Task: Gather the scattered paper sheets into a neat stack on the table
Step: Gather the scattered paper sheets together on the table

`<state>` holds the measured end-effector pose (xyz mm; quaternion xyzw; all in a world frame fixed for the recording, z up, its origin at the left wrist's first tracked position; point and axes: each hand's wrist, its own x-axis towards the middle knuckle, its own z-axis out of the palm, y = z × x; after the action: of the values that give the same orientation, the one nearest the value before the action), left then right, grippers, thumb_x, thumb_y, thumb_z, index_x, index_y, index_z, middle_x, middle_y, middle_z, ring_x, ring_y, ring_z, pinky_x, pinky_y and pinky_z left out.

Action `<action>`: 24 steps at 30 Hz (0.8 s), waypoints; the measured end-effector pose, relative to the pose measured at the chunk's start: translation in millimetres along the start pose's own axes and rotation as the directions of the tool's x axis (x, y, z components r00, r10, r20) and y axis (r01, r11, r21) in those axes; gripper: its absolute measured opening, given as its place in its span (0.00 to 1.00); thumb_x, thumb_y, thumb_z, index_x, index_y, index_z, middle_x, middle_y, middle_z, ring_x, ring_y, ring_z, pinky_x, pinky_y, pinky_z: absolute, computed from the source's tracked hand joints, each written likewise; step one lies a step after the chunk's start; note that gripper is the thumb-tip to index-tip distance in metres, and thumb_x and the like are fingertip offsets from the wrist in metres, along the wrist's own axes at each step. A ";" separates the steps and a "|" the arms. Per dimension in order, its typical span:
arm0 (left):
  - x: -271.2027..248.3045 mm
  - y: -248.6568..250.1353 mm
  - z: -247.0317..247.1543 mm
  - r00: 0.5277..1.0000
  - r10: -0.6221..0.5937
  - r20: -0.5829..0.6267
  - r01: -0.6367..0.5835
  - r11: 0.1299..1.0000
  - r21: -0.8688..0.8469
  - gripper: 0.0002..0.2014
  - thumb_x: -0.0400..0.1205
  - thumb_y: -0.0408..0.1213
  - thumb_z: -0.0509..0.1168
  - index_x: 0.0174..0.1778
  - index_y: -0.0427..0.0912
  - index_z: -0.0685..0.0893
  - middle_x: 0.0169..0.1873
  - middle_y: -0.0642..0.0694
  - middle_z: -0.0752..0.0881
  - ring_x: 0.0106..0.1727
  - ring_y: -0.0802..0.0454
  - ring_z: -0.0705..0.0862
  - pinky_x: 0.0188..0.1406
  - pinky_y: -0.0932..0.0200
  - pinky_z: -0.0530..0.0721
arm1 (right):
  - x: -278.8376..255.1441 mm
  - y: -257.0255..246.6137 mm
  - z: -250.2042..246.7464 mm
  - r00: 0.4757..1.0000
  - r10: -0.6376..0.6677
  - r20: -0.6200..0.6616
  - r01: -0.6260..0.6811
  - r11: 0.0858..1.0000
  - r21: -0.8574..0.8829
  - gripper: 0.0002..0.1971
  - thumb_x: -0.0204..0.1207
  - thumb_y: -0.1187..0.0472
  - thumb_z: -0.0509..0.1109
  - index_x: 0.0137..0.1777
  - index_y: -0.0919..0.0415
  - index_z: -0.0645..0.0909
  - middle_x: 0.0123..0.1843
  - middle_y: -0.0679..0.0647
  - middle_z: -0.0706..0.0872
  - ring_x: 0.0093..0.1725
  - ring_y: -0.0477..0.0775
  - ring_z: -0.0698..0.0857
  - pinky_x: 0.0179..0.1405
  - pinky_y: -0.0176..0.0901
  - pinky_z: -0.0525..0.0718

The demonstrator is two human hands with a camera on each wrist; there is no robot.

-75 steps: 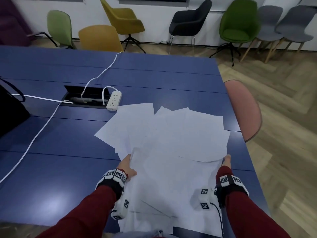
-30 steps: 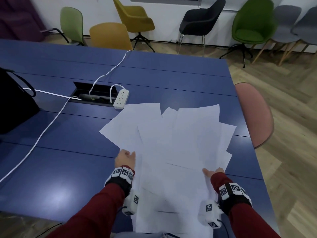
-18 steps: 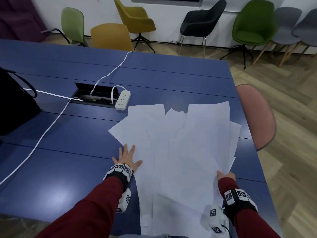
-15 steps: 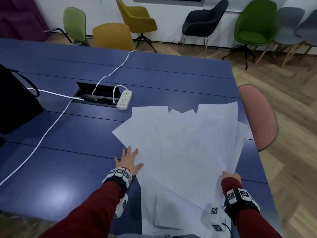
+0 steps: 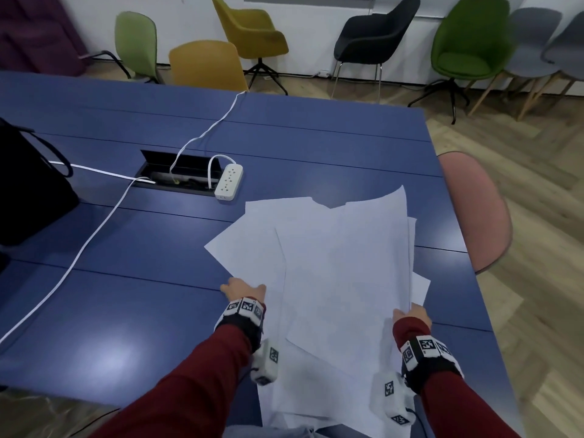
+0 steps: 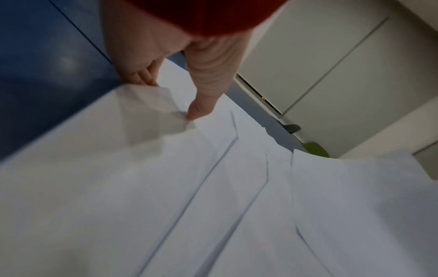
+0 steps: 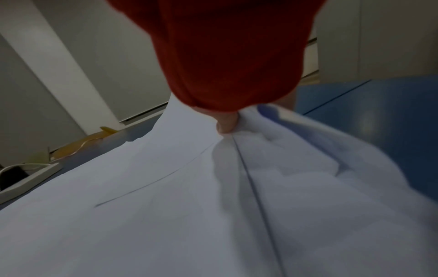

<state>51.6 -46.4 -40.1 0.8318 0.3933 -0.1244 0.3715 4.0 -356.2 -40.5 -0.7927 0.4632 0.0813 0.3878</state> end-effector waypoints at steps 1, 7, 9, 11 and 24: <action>0.4 4.8 2.2 0.999 -0.049 0.007 0.049 0.999 -0.015 0.29 0.70 0.38 0.71 0.62 0.26 0.72 0.64 0.31 0.73 0.60 0.33 0.80 0.59 0.47 0.82 | 1.4 -0.7 -2.0 1.000 0.002 0.010 -0.002 1.000 -0.008 0.14 0.74 0.70 0.64 0.57 0.76 0.82 0.57 0.74 0.85 0.59 0.74 0.83 0.58 0.54 0.80; 12.4 3.2 14.0 0.989 0.060 0.134 -0.029 0.974 -0.223 0.19 0.74 0.38 0.69 0.23 0.40 0.68 0.30 0.39 0.74 0.32 0.45 0.74 0.36 0.57 0.71 | 3.9 7.9 -2.7 0.995 0.023 -0.094 -0.035 0.990 -0.134 0.18 0.71 0.65 0.70 0.60 0.71 0.83 0.71 0.67 0.73 0.69 0.70 0.74 0.68 0.56 0.74; 13.6 -0.7 16.1 0.982 0.165 0.095 -0.129 0.944 -0.303 0.24 0.75 0.33 0.67 0.21 0.42 0.58 0.23 0.45 0.60 0.27 0.49 0.59 0.31 0.57 0.60 | 1.7 12.8 -2.6 0.993 0.019 -0.119 -0.040 0.983 -0.180 0.18 0.71 0.65 0.70 0.61 0.68 0.83 0.75 0.64 0.70 0.72 0.68 0.70 0.70 0.55 0.71; 15.8 -7.7 18.0 0.980 0.189 0.060 -0.163 0.940 -0.300 0.24 0.74 0.29 0.65 0.21 0.44 0.56 0.23 0.46 0.57 0.28 0.50 0.55 0.30 0.58 0.57 | 2.3 15.1 -0.6 0.994 0.009 -0.108 -0.024 0.990 -0.140 0.18 0.70 0.66 0.71 0.60 0.69 0.83 0.75 0.64 0.71 0.71 0.69 0.72 0.70 0.58 0.72; 25.2 -14.9 -29.3 0.972 -0.003 0.234 -0.036 0.986 0.164 0.22 0.86 0.43 0.54 0.67 0.30 0.77 0.69 0.34 0.80 0.72 0.38 0.77 0.70 0.54 0.73 | 9.0 26.4 -18.2 0.996 0.045 -0.083 -0.032 0.988 0.151 0.31 0.64 0.73 0.76 0.69 0.71 0.72 0.69 0.70 0.78 0.67 0.70 0.79 0.69 0.57 0.76</action>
<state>54.5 -5.0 -40.1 0.8428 0.3281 -0.2509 0.3451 -16.2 -381.9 -46.7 -0.7552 0.4995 0.0194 0.4241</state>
